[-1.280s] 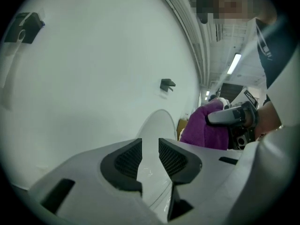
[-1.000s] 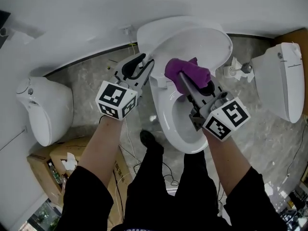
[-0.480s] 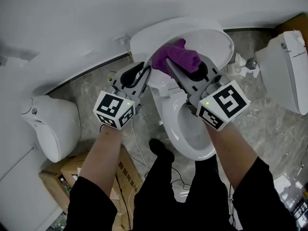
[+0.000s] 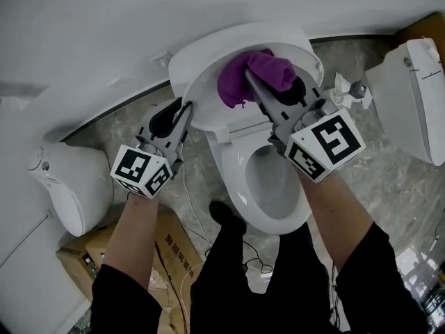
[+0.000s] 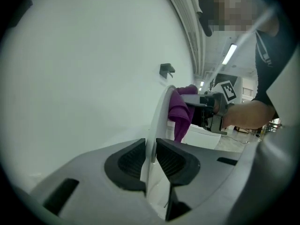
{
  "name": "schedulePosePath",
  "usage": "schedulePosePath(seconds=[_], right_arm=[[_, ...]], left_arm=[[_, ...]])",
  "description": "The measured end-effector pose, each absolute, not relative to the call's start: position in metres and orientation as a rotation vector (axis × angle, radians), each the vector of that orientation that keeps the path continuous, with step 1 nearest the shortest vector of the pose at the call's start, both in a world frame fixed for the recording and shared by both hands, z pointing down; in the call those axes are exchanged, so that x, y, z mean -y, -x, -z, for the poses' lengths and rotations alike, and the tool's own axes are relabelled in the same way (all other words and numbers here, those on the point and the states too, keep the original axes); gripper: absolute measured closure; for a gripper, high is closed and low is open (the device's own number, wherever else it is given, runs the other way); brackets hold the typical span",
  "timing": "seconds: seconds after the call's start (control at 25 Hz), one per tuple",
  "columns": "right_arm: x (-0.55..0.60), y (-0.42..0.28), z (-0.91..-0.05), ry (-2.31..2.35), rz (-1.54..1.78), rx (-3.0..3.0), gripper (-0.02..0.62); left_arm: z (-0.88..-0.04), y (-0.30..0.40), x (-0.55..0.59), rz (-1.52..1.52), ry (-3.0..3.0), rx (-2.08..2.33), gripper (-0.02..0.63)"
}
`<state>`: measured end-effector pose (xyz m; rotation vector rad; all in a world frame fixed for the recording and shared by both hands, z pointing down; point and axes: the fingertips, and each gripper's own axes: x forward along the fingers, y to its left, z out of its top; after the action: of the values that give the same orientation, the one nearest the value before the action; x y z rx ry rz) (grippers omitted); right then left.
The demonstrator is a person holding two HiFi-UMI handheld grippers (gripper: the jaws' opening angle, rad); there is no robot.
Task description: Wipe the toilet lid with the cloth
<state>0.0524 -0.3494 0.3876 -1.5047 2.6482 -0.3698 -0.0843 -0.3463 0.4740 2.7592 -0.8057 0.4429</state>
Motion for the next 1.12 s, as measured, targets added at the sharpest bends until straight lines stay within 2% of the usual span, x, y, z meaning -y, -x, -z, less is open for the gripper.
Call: schedulePosePath(seconds=[0.28, 0.44, 0.92, 1.12], right_arm=[[0.346, -0.109, -0.390, 1.618, 0.338, -2.555, 0.512], [0.344, -0.114, -0.394, 1.646, 0.351, -2.492, 0.512], [0.344, 0.012, -0.411, 1.476, 0.380, -2.598, 0.512], [0.340, 0.039, -0.423, 1.435, 0.399, -2.657, 0.512]], left_arm=[[-0.472, 0.083, 0.347, -0.450, -2.767, 0.819, 0.526], [-0.472, 0.083, 0.346, -0.447, -2.773, 0.803, 0.526], [-0.470, 0.080, 0.346, -0.387, -2.781, 0.735, 0.526], [-0.470, 0.079, 0.345, -0.397, -2.784, 0.712, 0.525]])
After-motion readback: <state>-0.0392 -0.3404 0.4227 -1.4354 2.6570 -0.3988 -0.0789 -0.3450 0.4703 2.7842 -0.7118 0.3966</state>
